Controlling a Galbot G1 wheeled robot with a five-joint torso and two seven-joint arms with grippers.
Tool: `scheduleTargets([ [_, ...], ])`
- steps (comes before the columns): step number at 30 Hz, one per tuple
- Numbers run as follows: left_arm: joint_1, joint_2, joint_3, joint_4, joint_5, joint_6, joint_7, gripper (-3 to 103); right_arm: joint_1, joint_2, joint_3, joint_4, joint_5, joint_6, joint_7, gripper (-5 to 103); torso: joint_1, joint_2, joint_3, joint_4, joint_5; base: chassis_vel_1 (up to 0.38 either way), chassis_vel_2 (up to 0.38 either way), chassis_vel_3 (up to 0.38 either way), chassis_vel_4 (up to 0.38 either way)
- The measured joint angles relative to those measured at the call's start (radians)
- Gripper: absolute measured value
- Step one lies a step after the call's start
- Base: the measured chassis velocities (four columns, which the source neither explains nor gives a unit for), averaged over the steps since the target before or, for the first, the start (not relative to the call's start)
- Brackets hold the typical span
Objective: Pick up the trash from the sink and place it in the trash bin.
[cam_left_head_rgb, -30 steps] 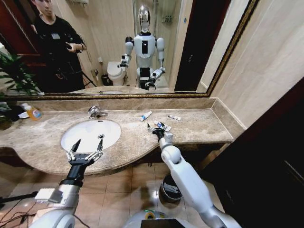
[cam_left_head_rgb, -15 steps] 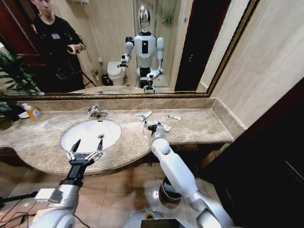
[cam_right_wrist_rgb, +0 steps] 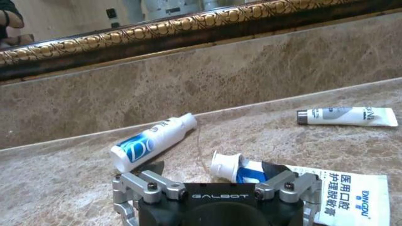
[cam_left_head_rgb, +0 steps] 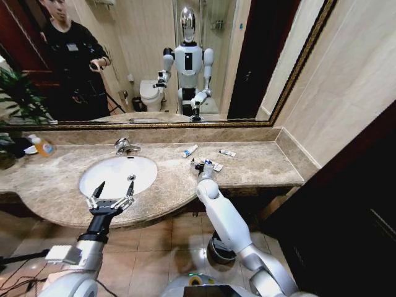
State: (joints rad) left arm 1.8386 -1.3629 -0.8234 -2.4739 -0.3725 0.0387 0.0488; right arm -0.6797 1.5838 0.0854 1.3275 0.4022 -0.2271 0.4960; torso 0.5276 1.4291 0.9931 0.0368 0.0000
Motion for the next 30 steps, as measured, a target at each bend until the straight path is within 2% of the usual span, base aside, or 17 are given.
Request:
scheduleTargets([
  [2, 0.0, 0.0, 0.0, 0.0, 0.0, 0.0, 0.0, 100, 0.009, 0.006, 0.005, -0.016, -0.004, 0.005, -0.003, 103, 0.0, 0.0, 0.0, 0.0, 0.0, 0.0, 0.0, 0.0, 0.0],
  [4, 0.0, 0.0, 0.0, 0.0, 0.0, 0.0, 0.0, 100, 0.012, 0.008, 0.007, -0.022, -0.005, 0.008, -0.004, 100, 0.0, 0.0, 0.0, 0.0, 0.0, 0.0, 0.0, 0.0, 0.0],
  [5, 0.0, 0.0, 0.0, 0.0, 0.0, 0.0, 0.0, 100, 0.017, 0.011, 0.01, -0.033, -0.007, 0.015, -0.005, 94, 0.0, 0.0, 0.0, 0.0, 0.0, 0.0, 0.0, 0.0, 0.0],
  [9, 0.0, 0.0, 0.0, 0.0, 0.0, 0.0, 0.0, 100, 0.021, 0.011, 0.017, -0.04, -0.008, 0.022, -0.006, 93, 0.0, 0.0, 0.0, 0.0, 0.0, 0.0, 0.0, 0.0, 0.0],
  [11, 0.0, 0.0, 0.0, 0.0, 0.0, 0.0, 0.0, 100, 0.02, 0.009, 0.018, -0.04, -0.008, 0.024, -0.006, 84, 0.0, 0.0, 0.0, 0.0, 0.0, 0.0, 0.0, 0.0, 0.0],
  [13, 0.0, 0.0, 0.0, 0.0, 0.0, 0.0, 0.0, 100, 0.017, 0.007, 0.018, -0.038, -0.008, 0.024, -0.006, 84, 0.0, 0.0, 0.0, 0.0, 0.0, 0.0, 0.0, 0.0, 0.0],
  [16, 0.0, 0.0, 0.0, 0.0, 0.0, 0.0, 0.0, 100, 0.012, 0.003, 0.021, -0.035, -0.011, 0.026, -0.008, 68, 0.0, 0.0, 0.0, 0.0, 0.0, 0.0, 0.0, 0.0, 0.0],
  [17, 0.0, 0.0, 0.0, 0.0, 0.0, 0.0, 0.0, 100, 0.012, 0.003, 0.021, -0.035, -0.011, 0.026, -0.008, 68, 0.0, 0.0, 0.0, 0.0, 0.0, 0.0, 0.0, 0.0, 0.0],
  [20, 0.0, 0.0, 0.0, 0.0, 0.0, 0.0, 0.0, 100, 0.008, 0.0, 0.024, -0.035, -0.017, 0.027, -0.013, 51, 0.0, 0.0, 0.0, 0.0, 0.0, 0.0, 0.0, 0.0, 0.0],
  [22, 0.0, 0.0, 0.0, 0.0, 0.0, 0.0, 0.0, 100, 0.008, -0.001, 0.024, -0.035, -0.018, 0.028, -0.015, 51, 0.0, 0.0, 0.0, 0.0, 0.0, 0.0, 0.0, 0.0, 0.0],
  [26, 0.0, 0.0, 0.0, 0.0, 0.0, 0.0, 0.0, 100, 0.006, -0.006, 0.025, -0.035, -0.021, 0.03, -0.019, 30, 0.0, 0.0, 0.0, 0.0, 0.0, 0.0, 0.0, 0.0, 0.0],
  [27, 0.0, 0.0, 0.0, 0.0, 0.0, 0.0, 0.0, 100, 0.006, -0.006, 0.025, -0.035, -0.021, 0.03, -0.019, 30, 0.0, 0.0, 0.0, 0.0, 0.0, 0.0, 0.0, 0.0, 0.0],
  [30, 0.0, 0.0, 0.0, 0.0, 0.0, 0.0, 0.0, 100, -0.001, -0.01, 0.023, -0.03, -0.024, 0.031, -0.021, 20, 0.0, 0.0, 0.0, 0.0, -0.0001, 0.0, 0.0, 0.0, 0.0],
])
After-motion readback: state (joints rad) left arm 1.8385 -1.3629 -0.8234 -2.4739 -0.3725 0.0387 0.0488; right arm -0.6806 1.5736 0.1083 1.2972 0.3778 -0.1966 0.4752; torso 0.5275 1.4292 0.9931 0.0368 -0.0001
